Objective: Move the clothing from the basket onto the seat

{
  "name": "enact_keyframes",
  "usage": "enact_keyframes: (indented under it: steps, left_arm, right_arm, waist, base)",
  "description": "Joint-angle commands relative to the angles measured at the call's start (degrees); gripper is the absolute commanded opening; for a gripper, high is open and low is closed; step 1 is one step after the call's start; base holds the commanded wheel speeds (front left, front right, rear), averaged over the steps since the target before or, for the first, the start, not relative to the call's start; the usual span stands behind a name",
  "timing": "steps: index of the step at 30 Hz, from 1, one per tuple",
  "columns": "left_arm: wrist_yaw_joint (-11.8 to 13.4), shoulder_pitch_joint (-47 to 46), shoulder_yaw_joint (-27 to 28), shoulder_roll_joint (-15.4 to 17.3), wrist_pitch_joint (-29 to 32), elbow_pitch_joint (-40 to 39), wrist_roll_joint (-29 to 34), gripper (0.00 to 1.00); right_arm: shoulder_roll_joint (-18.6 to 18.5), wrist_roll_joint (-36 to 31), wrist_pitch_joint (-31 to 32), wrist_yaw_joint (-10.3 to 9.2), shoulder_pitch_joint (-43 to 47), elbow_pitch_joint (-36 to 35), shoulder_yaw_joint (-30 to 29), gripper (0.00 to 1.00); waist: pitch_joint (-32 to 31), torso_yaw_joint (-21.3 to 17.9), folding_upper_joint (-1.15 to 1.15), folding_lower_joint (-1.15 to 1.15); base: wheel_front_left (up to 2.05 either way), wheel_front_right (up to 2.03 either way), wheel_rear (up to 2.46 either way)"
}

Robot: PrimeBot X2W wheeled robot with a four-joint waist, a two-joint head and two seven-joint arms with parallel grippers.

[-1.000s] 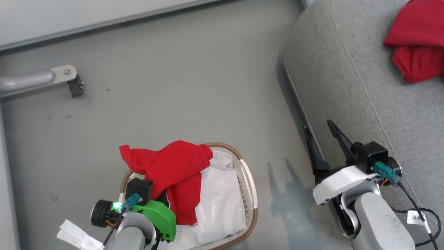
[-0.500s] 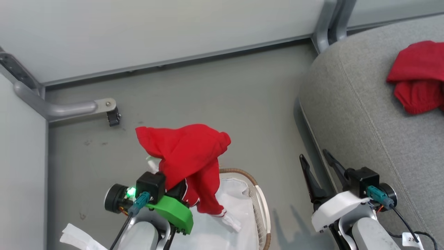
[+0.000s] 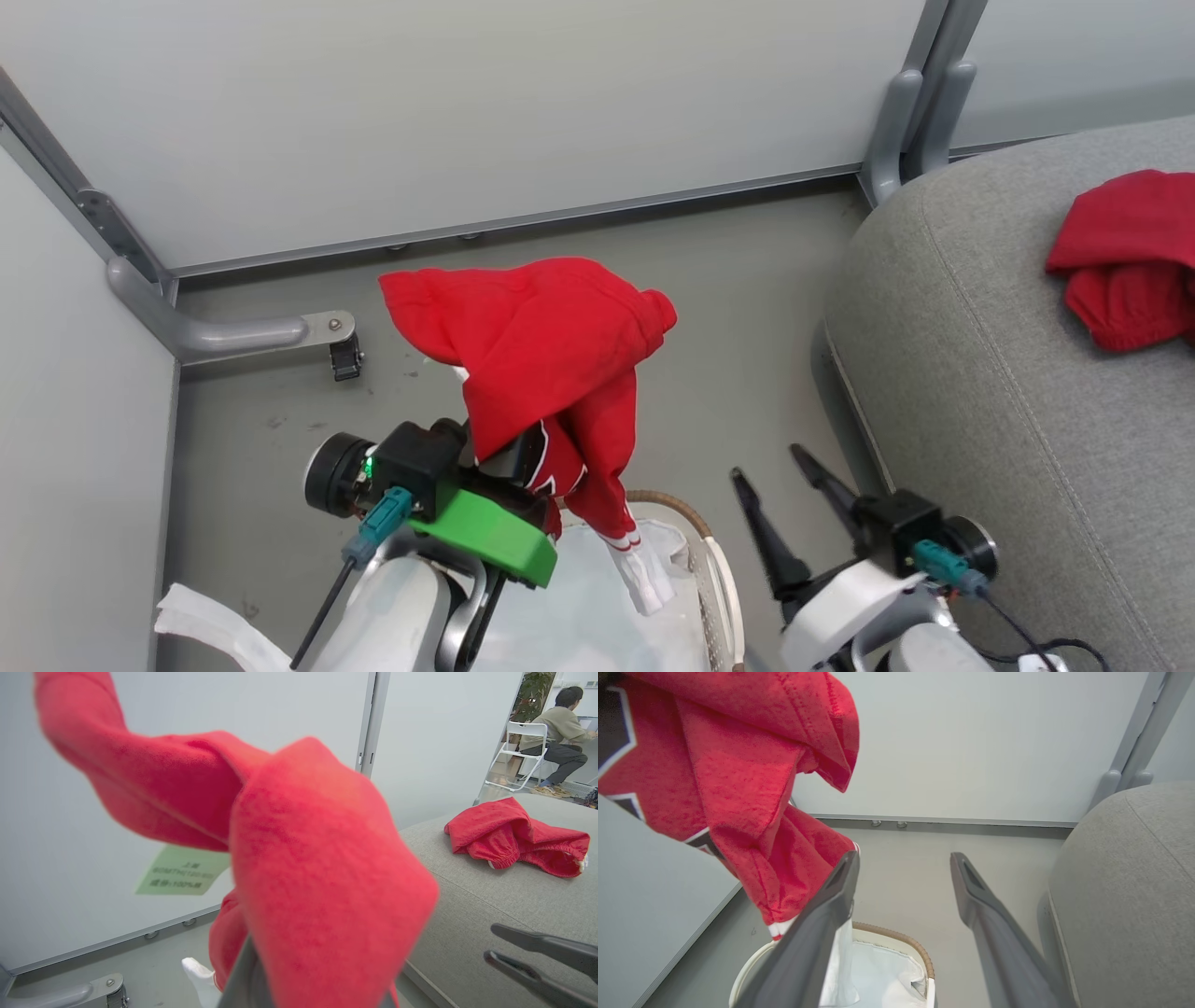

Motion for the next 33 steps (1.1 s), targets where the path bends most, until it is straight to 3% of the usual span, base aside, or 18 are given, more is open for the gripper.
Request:
enact_keyframes:
  steps: [1,7,10,16,22,29,30,31,32,33]
  left_arm:
    - [-0.2,-1.16,-0.55,0.11,-0.04,-0.58,-0.71,0.0]
    - [-0.2,-3.04,-2.77,0.12,-0.04,-1.11,-1.62,0.0]
    - [-0.19,-3.52,-3.56,0.15,-0.04,-1.08,-2.21,0.0]
    - [-0.19,-4.21,-5.85,0.12,-0.04,-1.24,-3.62,0.0]
    - [-0.2,-4.45,-8.82,0.09,-0.04,-1.67,-5.11,0.0]
    - [-0.19,-5.03,-12.57,0.11,-0.04,-2.09,-6.79,0.0]
    - [-0.19,-5.07,-12.95,0.11,-0.04,-2.19,-7.28,0.0]
    - [-0.2,-5.14,-13.35,0.11,-0.04,-2.15,-7.61,0.0]
    - [-0.2,-5.23,-13.64,0.11,-0.04,-2.15,-7.77,0.0]
    - [-0.2,-5.27,-13.85,0.1,-0.04,-2.21,-8.28,0.0]
  right_arm:
    - [-0.06,0.22,-0.11,-0.06,-0.92,-0.5,2.35,1.0]
    - [-0.78,0.7,-0.12,-0.06,-6.33,-2.35,15.05,1.0]
    - [-0.69,1.18,-0.11,-0.07,-8.99,-2.15,18.28,1.0]
    - [-0.49,-0.82,-0.11,-0.06,-12.81,1.71,20.63,1.0]
    - [-0.15,-2.99,-0.11,-0.06,-15.06,4.45,18.97,1.0]
    - [-0.13,0.16,-0.12,-0.07,-16.91,4.16,19.95,0.98]
    - [-0.13,0.68,-0.11,-0.06,-17.1,4.5,20.25,0.75]
    - [-0.11,1.49,-0.12,-0.06,-17.41,4.75,20.7,0.08]
    - [-0.1,2.04,-0.11,-0.07,-17.66,5.03,21.0,0.0]
    - [-0.13,2.69,-0.11,-0.06,-17.77,5.64,21.27,0.0]
  waist:
    - [0.1,0.32,0.0,0.0]
    - [0.77,1.31,0.0,0.0]
    - [0.99,1.84,0.0,0.0]
    - [1.28,3.65,0.0,0.0]
    - [1.63,4.93,0.0,0.0]
    - [2.16,6.06,0.0,0.0]
    - [2.17,6.21,0.0,0.0]
    - [2.17,6.39,0.0,0.0]
    - [2.16,6.54,0.0,0.0]
    - [2.11,6.71,0.0,0.0]
  base:
    - [0.0,0.0,0.0]
    - [0.0,0.0,0.0]
    - [0.0,0.0,0.0]
    - [0.0,0.0,0.0]
    - [0.0,0.0,0.0]
    - [0.0,0.0,0.0]
    - [0.0,0.0,0.0]
    - [0.0,0.0,0.0]
    - [0.0,0.0,0.0]
    - [0.0,0.0,0.0]
